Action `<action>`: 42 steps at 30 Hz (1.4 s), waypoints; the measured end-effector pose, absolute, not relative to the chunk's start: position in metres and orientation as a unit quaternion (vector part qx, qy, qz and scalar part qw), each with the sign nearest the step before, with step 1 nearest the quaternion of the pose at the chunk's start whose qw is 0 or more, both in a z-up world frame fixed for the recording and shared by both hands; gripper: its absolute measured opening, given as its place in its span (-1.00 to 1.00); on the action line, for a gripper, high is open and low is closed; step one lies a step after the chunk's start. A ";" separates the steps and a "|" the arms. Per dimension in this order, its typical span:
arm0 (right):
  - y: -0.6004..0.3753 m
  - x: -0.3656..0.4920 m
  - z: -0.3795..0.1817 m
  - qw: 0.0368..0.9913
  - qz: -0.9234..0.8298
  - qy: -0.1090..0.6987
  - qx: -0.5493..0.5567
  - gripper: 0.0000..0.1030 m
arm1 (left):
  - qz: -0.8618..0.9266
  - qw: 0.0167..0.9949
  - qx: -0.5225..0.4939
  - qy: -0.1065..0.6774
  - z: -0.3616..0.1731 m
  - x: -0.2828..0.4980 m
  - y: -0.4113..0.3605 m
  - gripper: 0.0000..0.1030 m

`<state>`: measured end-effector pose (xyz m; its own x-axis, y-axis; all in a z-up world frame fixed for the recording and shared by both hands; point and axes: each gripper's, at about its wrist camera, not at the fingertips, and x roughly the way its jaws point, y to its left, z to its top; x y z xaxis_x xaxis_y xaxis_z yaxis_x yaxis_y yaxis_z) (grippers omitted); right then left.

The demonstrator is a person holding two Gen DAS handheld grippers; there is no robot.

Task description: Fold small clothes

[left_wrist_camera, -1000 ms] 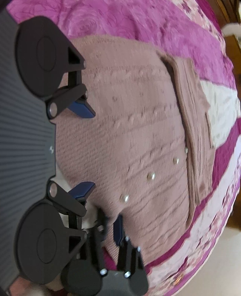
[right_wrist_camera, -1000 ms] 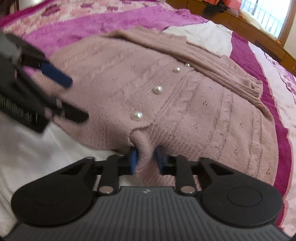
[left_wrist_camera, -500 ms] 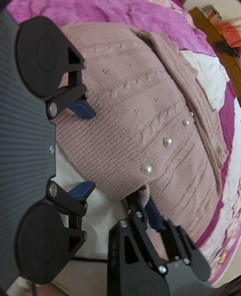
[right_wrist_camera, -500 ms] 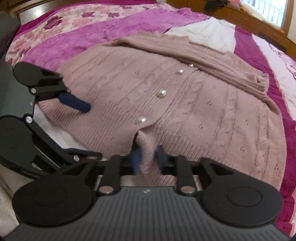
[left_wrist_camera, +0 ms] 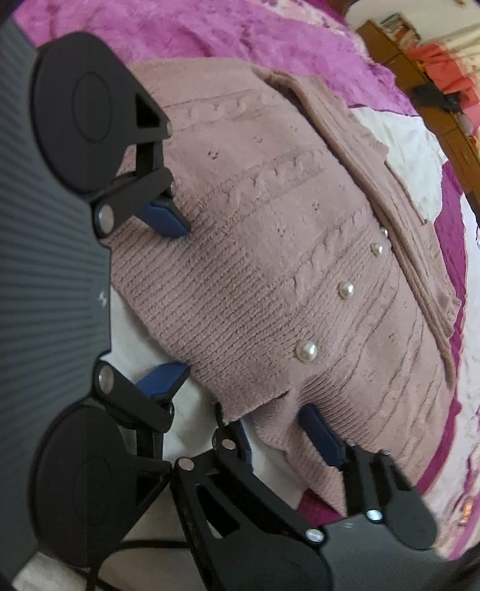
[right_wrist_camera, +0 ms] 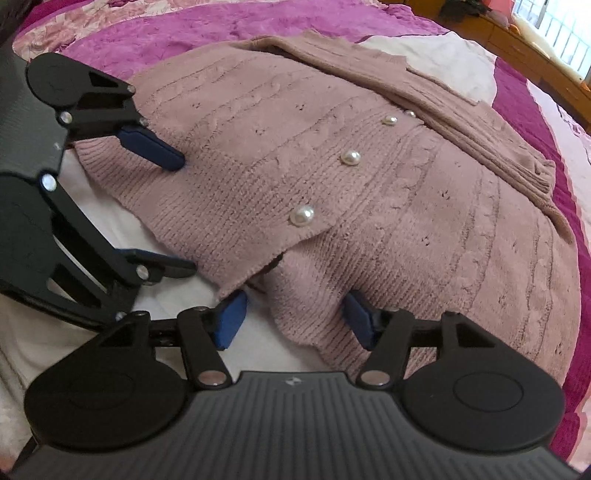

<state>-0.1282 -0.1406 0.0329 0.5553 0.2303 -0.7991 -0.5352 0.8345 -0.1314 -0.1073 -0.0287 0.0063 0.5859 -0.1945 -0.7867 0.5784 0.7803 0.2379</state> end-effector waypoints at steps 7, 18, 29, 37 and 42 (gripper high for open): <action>-0.139 -0.117 0.034 0.883 0.182 0.409 -0.140 -0.01 | -0.233 0.862 0.201 0.403 0.011 -0.103 -0.019 0.49; -0.161 -0.119 0.058 0.913 0.176 0.360 -0.072 -0.87 | -0.227 0.868 0.238 0.373 0.012 -0.113 -0.028 0.49; -0.169 -0.115 0.063 0.909 0.195 0.367 -0.032 -0.86 | -0.221 0.875 0.266 0.337 0.007 -0.110 -0.038 -0.31; -0.161 -0.135 0.057 0.905 0.212 0.361 -0.080 0.21 | -0.221 0.897 0.182 0.336 0.032 -0.100 -0.025 -0.84; -0.151 -0.139 0.051 0.897 0.228 0.362 -0.108 0.40 | -0.219 0.905 0.144 0.335 0.043 -0.092 -0.018 -0.85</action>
<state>-0.1394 -0.1507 0.0511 0.6337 0.3315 -0.6989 -0.4877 0.8726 -0.0283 -0.0919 -0.0181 0.0435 0.6796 -0.2995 -0.6697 0.4926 0.8628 0.1141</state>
